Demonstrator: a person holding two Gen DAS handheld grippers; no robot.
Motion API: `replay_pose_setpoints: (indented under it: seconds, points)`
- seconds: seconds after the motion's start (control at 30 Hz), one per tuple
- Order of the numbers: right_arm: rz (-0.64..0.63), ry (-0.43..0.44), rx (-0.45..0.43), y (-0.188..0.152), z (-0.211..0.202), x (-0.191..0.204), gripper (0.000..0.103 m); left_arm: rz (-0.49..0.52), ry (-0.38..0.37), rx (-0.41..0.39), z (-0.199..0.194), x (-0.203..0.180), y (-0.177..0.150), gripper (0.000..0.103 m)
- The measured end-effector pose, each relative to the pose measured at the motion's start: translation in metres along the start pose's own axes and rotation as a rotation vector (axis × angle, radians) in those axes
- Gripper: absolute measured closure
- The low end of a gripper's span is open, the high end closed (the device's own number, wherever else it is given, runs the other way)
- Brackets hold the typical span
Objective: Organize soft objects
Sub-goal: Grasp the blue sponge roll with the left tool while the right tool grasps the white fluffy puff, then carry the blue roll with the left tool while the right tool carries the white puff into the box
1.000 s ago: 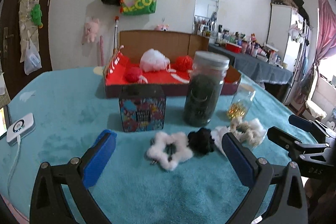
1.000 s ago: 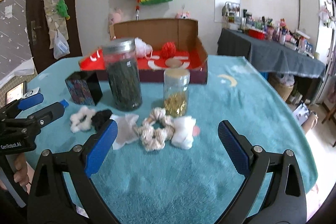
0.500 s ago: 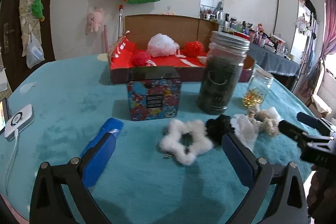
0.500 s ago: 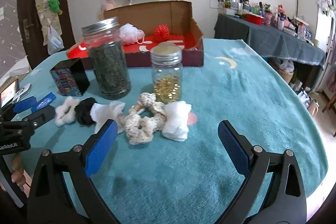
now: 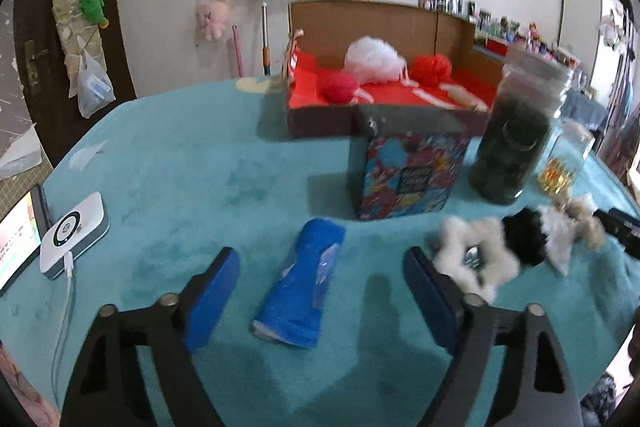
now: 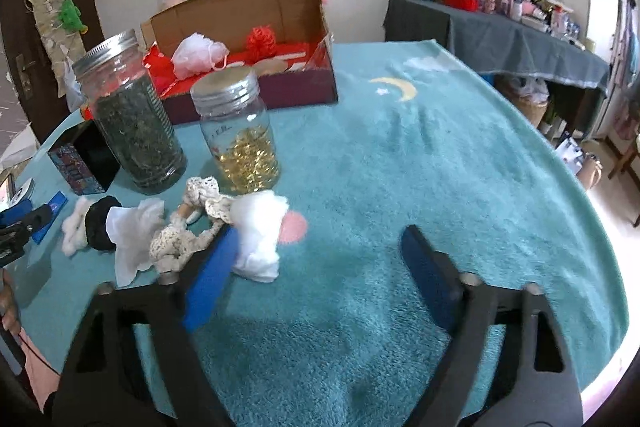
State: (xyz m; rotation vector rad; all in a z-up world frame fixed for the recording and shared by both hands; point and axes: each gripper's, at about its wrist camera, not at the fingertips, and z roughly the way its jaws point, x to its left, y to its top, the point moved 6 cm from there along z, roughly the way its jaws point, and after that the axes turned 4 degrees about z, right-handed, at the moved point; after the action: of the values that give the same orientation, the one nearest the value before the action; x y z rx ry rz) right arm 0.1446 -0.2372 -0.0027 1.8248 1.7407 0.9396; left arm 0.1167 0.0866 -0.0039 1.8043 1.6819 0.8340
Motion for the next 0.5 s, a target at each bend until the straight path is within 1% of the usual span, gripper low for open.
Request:
replay_pose_setpoints:
  seconds: [0.03, 0.07, 0.1, 0.13, 0.17, 0.2, 0.23, 0.27, 0.5]
  points:
    - [0.002, 0.032, 0.016, -0.001, 0.003, 0.003, 0.038, 0.002, -0.005, 0.021, 0.004, 0.001, -0.002, 0.03]
    - [0.005, 0.051, 0.025, -0.001, 0.004, 0.004, 0.042, -0.001, -0.026, 0.039, 0.008, 0.001, -0.004, 0.042]
    - [0.007, 0.067, 0.03, -0.001, 0.006, 0.005, 0.048, -0.001, -0.052, 0.056, 0.011, -0.001, -0.006, 0.05]
    - [0.005, 0.088, 0.034, -0.001, 0.006, 0.007, 0.058, 0.008, -0.051, 0.055, 0.012, -0.001, -0.006, 0.051]
    - [0.001, 0.116, 0.043, -0.001, 0.007, 0.01, 0.064, 0.015, -0.057, 0.045, 0.01, -0.002, -0.005, 0.063]
    - [-0.001, 0.147, 0.051, -0.001, 0.007, 0.012, 0.077, 0.017, -0.065, 0.042, 0.009, -0.004, -0.005, 0.08]
    - [-0.001, 0.176, 0.057, -0.001, 0.007, 0.016, 0.087, 0.016, -0.071, 0.041, 0.009, -0.004, -0.005, 0.08]
    - [0.001, 0.194, 0.057, -0.001, 0.006, 0.017, 0.089, 0.015, -0.07, 0.039, 0.007, -0.004, -0.005, 0.08]
    - [-0.031, 0.191, -0.011, 0.009, -0.012, 0.022, 0.093, 0.031, -0.12, -0.008, -0.01, -0.02, 0.004, 0.08]
